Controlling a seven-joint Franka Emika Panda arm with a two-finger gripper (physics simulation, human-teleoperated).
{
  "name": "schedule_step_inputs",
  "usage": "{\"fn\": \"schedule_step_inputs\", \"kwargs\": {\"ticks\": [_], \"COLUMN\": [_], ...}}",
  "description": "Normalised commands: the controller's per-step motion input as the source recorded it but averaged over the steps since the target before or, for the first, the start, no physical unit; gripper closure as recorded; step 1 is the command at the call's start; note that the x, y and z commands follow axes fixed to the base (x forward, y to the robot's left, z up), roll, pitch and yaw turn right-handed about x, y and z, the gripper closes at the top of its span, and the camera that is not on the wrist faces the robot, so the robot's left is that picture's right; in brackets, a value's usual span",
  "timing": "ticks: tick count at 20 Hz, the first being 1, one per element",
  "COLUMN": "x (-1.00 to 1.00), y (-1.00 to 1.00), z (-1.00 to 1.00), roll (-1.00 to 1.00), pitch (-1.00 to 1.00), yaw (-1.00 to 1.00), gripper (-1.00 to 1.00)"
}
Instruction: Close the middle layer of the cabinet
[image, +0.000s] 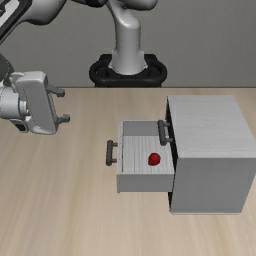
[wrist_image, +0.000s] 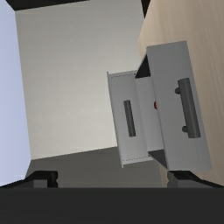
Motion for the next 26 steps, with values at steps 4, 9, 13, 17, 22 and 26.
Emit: {"fn": "schedule_step_inputs", "kwargs": {"ticks": [4,9,13,17,22,26], "x": [0.0,0.0,0.0,0.0,0.0,0.0], "y": [0.0,0.0,0.0,0.0,0.0,0.0], "z": [0.0,0.0,0.0,0.0,0.0,0.0], "roll": [0.0,0.0,0.0,0.0,0.0,0.0], "pitch": [0.45,0.45,0.51,0.45,0.45,0.45], "yaw": [0.0,0.0,0.0,0.0,0.0,0.0], "gripper": [-1.0,-1.0,-1.0,-1.0,-1.0,-1.0]}}
